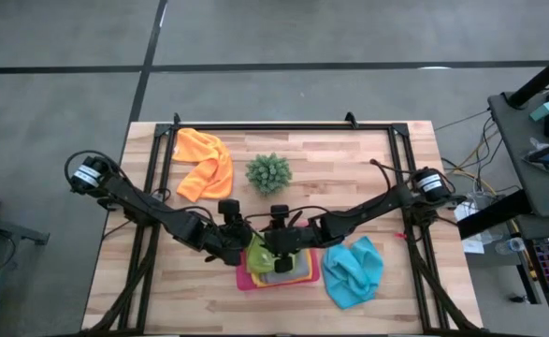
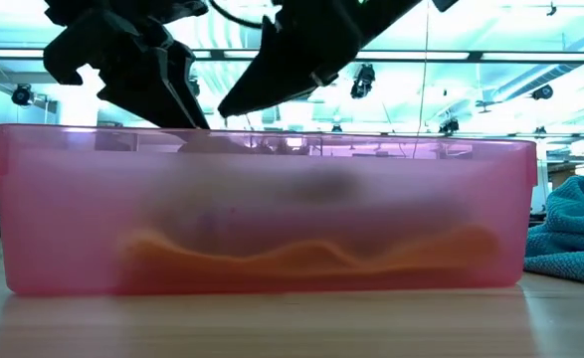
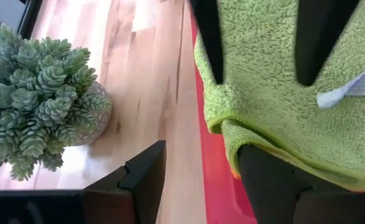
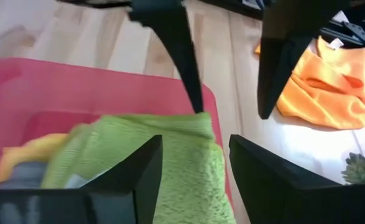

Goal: Fold microfiber towels
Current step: Put the green microfiber cloth into the pink bin

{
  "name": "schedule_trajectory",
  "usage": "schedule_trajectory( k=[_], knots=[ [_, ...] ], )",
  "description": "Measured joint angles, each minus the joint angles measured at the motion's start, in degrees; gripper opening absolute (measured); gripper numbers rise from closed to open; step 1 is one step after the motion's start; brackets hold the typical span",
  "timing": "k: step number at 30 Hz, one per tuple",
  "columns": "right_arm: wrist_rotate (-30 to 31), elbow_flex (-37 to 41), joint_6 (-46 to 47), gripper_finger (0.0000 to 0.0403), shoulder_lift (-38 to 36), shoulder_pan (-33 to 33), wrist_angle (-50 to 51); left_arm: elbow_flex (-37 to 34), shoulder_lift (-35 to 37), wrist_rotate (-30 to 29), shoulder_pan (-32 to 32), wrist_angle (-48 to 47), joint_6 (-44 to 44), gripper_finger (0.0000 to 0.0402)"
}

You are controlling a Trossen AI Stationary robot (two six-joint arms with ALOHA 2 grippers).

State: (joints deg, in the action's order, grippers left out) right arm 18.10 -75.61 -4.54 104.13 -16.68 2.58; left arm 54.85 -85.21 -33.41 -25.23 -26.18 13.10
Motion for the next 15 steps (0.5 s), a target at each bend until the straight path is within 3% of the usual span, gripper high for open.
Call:
schedule_trajectory(
  k=[8, 15],
  knots=[
    [0.15, 0.0, 0.72, 0.015, -1.43, -2.1, 6.44, 0.01, 0.0, 2.05, 0.0, -1.46, 0.07, 0.0184],
    [6.38, 0.37, 4.76, 0.0105, -3.32, -4.32, 15.38, 0.59, 0.0, 2.27, 0.0, -6.51, 0.07, 0.0184]
  ],
)
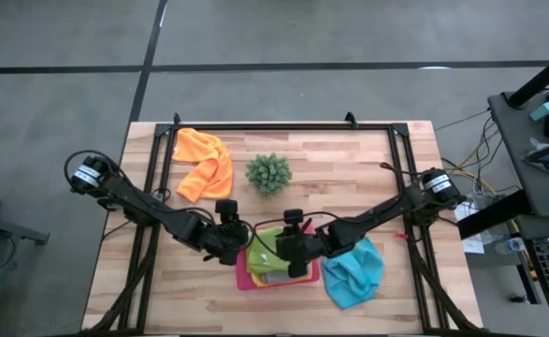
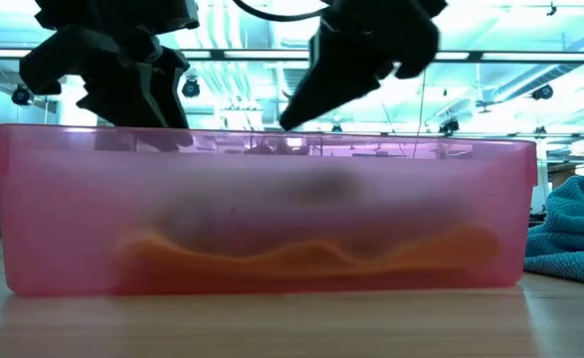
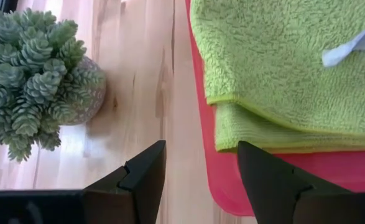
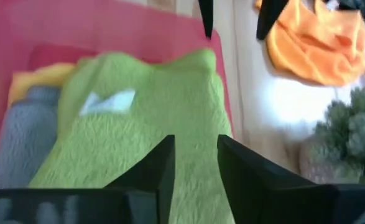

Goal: Fold microfiber towels
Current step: Put the green microfiber cloth into the pink bin

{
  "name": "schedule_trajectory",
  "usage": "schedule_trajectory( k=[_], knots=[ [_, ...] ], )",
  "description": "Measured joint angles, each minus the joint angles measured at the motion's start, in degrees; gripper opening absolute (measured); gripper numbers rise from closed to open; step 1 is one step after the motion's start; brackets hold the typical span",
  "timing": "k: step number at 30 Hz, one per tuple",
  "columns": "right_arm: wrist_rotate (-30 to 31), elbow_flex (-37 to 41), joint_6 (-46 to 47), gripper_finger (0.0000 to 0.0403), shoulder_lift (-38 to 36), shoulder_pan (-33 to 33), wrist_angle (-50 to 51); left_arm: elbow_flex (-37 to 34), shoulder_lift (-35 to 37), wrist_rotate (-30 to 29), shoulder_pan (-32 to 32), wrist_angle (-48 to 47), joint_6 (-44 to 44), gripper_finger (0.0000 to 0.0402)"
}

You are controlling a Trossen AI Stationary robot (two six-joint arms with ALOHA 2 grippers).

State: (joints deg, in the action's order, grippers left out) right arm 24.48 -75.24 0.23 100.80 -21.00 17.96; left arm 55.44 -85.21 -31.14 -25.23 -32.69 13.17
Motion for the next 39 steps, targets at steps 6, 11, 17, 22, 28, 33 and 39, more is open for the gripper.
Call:
schedule_trajectory(
  k=[6, 11, 17, 22, 28, 33, 39],
  knots=[
    [-0.77, 0.51, 3.91, 0.0062, -1.08, -2.03, 5.21, 0.0, 0.0, 0.25, 0.0, 0.02, -0.22, 0.0183],
    [-4.15, 0.37, 8.22, 0.0059, -1.98, -4.44, 4.86, 0.62, 0.54, 1.31, 0.0, -0.17, -0.23, 0.0183],
    [-8.62, 0.0, 16.9, 0.0119, -1.09, -6.32, 5.63, 1.83, 1.01, 1.51, 0.0, 0.75, -0.11, 0.0183],
    [-7.68, 0.11, 19.35, 0.018, 1.12, -6.77, 4.65, 2.45, 1.03, 1.5, 0.0, 1.22, -0.14, 0.0183],
    [-6.06, -0.1, 16.93, 0.0215, 5.05, -6.14, 1.64, 2.45, 1.03, 1.35, 0.0, 1.26, -0.11, 0.0183],
    [-3.44, -0.26, 15.94, 0.0204, 5.85, -5.11, 1.48, 2.45, 1.03, 1.16, -0.05, 1.43, 0.03, 0.0183],
    [-3.44, -0.04, 15.22, 0.0143, 5.89, -5.15, 2.19, 2.45, 1.03, 1.21, -1.32, 1.84, 1.87, 0.0183]
  ],
)
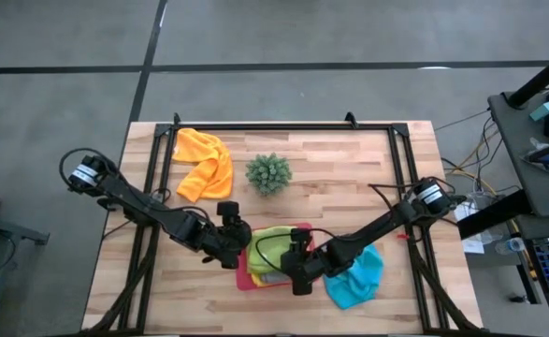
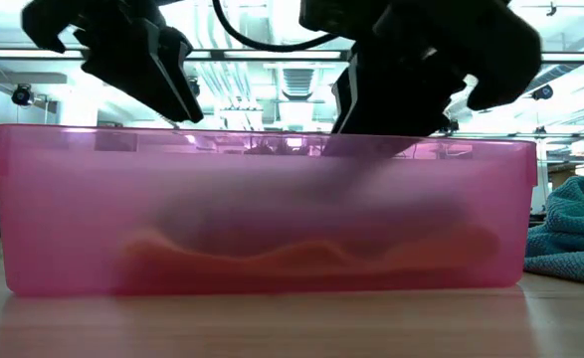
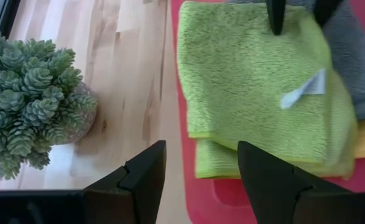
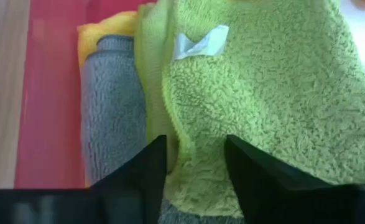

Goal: Fold microfiber towels
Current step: Put the green microfiber cloth into the pink bin

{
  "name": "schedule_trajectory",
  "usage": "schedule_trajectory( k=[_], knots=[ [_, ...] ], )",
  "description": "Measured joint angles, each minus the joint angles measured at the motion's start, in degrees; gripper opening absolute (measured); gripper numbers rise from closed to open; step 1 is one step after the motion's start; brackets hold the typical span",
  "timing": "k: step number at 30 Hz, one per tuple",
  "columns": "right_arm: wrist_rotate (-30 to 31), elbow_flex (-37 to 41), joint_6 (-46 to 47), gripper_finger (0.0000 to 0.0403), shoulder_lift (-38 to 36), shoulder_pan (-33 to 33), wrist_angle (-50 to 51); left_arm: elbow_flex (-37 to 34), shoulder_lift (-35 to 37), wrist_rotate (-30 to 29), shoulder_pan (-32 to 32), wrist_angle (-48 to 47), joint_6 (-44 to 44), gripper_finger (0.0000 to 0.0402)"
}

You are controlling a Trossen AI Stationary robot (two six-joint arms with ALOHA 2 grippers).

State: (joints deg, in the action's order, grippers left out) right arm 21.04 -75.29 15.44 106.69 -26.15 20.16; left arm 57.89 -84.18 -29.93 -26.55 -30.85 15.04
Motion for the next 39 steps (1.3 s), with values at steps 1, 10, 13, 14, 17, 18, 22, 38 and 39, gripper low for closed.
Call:
schedule_trajectory(
  k=[1, 10, 13, 14, 17, 18, 22, 38, 39],
  knots=[
    [0.0, 0.0, 0.0, 0.0127, 0.0, 0.0, 0.26, 0.0, 0.0, 0.02, -0.23, 0.0, 0.09, 0.0183],
    [0.01, -1.71, -3.08, 0.0014, -0.34, -0.24, 3.81, 0.11, 0.0, -0.21, -0.67, 0.23, -0.34, 0.0183],
    [0.09, -4.04, -3.15, 0.001, -1.14, -0.48, 9.03, 0.52, 0.0, -0.25, -0.67, 0.28, -0.38, 0.0183],
    [0.13, -4.66, -3.34, 0.0009, -1.37, -0.58, 10.84, 0.67, 0.0, -0.25, -0.67, 0.34, -0.38, 0.0183],
    [0.87, -6.2, -3.48, 0.0009, -2.38, -1.17, 15.79, 1.04, 0.0, -0.28, -0.67, 0.29, -0.38, 0.0183],
    [1.06, -6.83, -3.48, 0.0009, -2.68, -1.49, 17.32, 1.14, 0.0, -0.29, -0.67, 0.44, -0.39, 0.0183],
    [1.09, -8.41, -3.16, 0.0009, -3.39, -3.03, 20.81, 1.22, 0.0, -0.33, -0.67, 0.46, -0.4, 0.0183],
    [0.87, -7.52, 1.09, 0.0067, -2.56, -5.01, 13.44, 0.81, -3.06, -0.65, -0.87, 3.45, -5.01, 0.0183],
    [0.86, -7.52, 1.0, 0.0078, -2.56, -4.98, 13.45, 0.81, -3.85, -0.64, -1.02, 4.19, -6.24, 0.0183]
  ],
)
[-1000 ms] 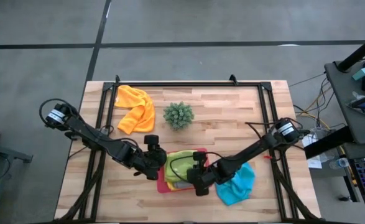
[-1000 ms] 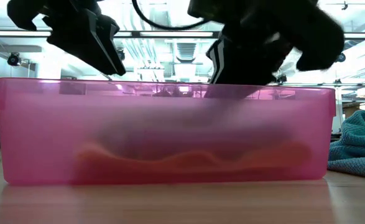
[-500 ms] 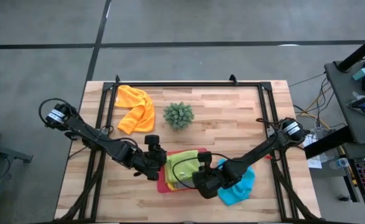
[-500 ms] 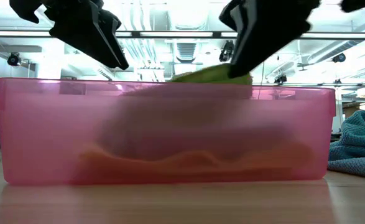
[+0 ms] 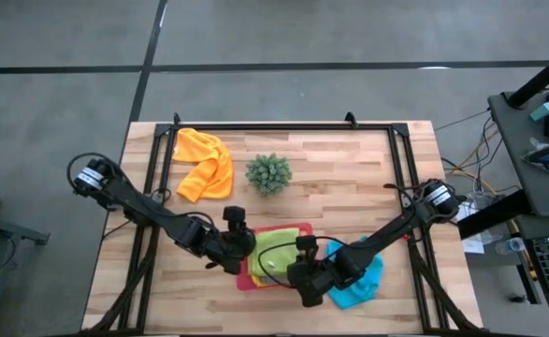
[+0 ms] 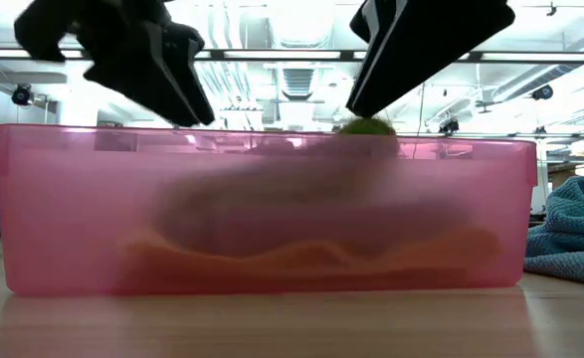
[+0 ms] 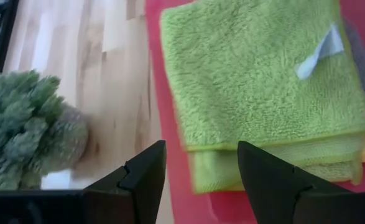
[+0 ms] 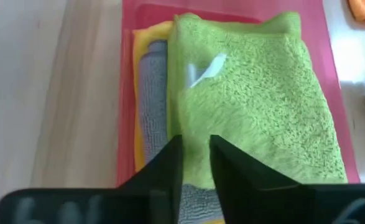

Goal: Fold microfiber towels
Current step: Put the green microfiber cloth into the pink bin

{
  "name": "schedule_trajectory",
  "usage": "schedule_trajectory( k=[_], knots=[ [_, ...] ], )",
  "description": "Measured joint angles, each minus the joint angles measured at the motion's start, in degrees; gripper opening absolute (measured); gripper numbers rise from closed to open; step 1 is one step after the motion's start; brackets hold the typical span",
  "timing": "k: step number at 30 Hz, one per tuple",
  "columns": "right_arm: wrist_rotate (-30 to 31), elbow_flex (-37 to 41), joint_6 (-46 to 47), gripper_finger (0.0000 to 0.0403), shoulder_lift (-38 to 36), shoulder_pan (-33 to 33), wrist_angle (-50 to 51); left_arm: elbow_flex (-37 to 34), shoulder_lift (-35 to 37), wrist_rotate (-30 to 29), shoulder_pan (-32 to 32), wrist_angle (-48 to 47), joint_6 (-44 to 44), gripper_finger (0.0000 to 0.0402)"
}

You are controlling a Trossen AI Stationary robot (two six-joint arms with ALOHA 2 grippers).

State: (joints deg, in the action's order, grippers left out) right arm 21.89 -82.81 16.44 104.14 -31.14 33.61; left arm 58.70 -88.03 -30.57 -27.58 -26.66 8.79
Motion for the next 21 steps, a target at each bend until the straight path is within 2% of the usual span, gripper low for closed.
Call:
schedule_trajectory(
  k=[6, 9, 14, 21],
  knots=[
    [0.15, 0.0, 0.07, 0.0137, 0.0, 0.0, 0.35, 0.29, -3.03, 0.24, -0.92, 3.58, -3.43, 0.0183],
    [0.12, 0.0, 0.74, 0.0152, 0.0, 0.0, 0.35, 0.52, -3.09, 3.05, -1.65, 7.18, -3.67, 0.0183],
    [0.17, 0.46, 2.76, 0.0159, 0.0, 0.0, 0.04, 0.37, -3.61, 9.89, -2.32, 10.74, -5.82, 0.0183],
    [0.42, 5.2, 3.12, 0.015, 0.0, 0.02, -6.8, 0.34, -5.07, 10.04, -2.42, 11.87, -6.2, 0.0183]
  ],
)
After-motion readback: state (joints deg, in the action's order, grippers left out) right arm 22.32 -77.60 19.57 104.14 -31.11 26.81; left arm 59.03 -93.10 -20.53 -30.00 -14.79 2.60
